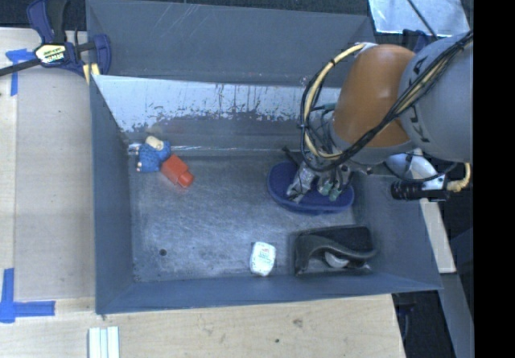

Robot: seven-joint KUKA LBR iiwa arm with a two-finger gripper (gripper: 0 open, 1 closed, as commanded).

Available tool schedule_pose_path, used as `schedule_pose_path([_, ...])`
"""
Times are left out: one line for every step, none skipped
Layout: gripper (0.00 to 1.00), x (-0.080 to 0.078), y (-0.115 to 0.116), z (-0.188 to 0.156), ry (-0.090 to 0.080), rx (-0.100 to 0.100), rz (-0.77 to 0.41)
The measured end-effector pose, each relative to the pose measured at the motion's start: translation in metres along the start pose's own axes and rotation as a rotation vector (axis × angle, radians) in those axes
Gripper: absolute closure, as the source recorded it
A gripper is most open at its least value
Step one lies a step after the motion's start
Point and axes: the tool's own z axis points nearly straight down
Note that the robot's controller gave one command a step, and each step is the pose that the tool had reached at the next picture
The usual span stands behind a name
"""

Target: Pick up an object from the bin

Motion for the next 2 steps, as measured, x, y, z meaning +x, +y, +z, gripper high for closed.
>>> schedule_pose_path([0.00,0.0014,-0.0006,0.0011,0.004,0.002,-0.001])
schedule_pose_path([1.00,0.0014,-0.0006,0.0011,0.004,0.002,-0.001])
